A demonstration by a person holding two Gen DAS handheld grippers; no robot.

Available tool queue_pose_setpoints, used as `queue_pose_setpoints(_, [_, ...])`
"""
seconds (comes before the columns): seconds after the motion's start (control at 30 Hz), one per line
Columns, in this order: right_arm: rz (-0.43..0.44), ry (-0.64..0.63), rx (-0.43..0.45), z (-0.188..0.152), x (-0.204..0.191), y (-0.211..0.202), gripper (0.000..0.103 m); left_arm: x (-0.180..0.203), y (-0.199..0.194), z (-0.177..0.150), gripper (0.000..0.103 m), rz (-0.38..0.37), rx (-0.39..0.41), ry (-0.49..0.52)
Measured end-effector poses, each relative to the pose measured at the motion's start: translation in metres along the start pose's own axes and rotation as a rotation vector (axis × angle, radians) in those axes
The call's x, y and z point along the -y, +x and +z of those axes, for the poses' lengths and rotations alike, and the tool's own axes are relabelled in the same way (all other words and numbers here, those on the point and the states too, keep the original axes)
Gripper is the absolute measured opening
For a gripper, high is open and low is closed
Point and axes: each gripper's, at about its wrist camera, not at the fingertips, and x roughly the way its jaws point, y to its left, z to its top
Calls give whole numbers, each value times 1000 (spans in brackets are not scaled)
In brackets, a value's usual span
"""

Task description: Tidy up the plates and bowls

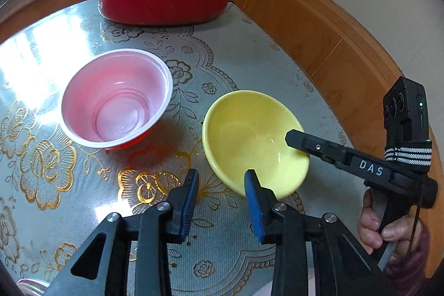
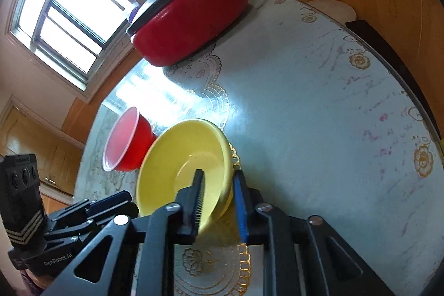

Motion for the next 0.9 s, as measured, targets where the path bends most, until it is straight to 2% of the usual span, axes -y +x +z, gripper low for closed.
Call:
queue_pose_setpoints(0.03, [3, -5, 0, -1, 0, 2, 11, 0, 5, 1, 24, -11, -14, 6])
queue_pose_setpoints(0.17, [-15, -35, 11, -4, -2, -1, 10, 1, 7, 2, 20, -15, 1, 16])
queue_pose_setpoints(0.27, [9, -28, -1, -6, -1, -5, 10, 3, -7, -4, 20, -27, 17, 13])
queue_pose_setpoints(0.43, [41, -62, 30, -15, -19, -34, 10, 6, -41, -19, 20, -43, 67, 32])
queue_pose_setpoints(0.73, [93, -189, 89, -64, -65, -109, 10, 18, -113, -86, 20, -139, 119, 42])
queue_pose_setpoints(0.9, [84, -220, 67, -97, -77, -128, 10, 22, -120, -122, 20, -161, 77, 44])
